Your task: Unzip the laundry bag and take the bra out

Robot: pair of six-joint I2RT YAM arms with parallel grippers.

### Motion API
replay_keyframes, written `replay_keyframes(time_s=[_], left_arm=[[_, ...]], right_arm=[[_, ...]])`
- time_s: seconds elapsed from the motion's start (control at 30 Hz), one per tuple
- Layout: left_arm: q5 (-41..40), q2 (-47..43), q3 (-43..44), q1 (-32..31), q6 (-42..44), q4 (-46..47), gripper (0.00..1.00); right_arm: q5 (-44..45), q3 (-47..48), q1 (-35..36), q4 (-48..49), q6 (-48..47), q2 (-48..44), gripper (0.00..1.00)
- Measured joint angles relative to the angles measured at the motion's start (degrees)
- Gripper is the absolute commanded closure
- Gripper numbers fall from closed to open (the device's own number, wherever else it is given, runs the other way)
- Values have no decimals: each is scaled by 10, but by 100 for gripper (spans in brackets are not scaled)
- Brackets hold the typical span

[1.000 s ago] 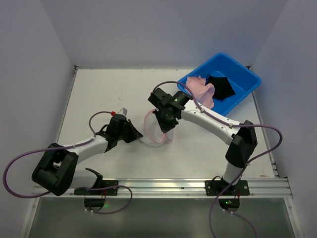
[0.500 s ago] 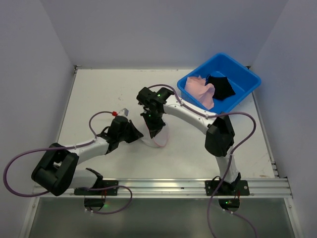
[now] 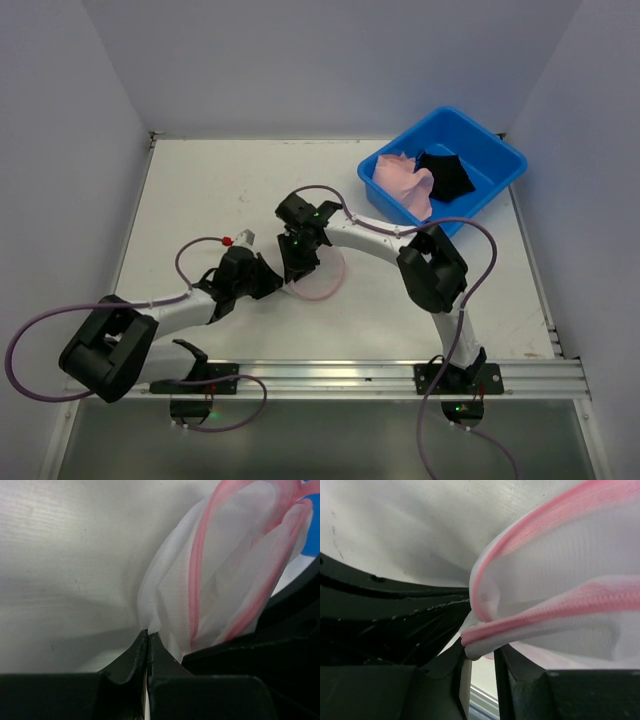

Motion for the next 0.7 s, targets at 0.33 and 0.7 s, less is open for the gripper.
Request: replay_keyframes(time_s=[0.33, 0.7], left_arm=[[-21, -75, -43, 0, -38, -48, 71], [-68, -200, -10, 6, -33, -213, 18]], right_arm=[[-21, -94, -9, 125, 19, -8, 41], [-23, -64, -12, 124, 13, -83, 16]])
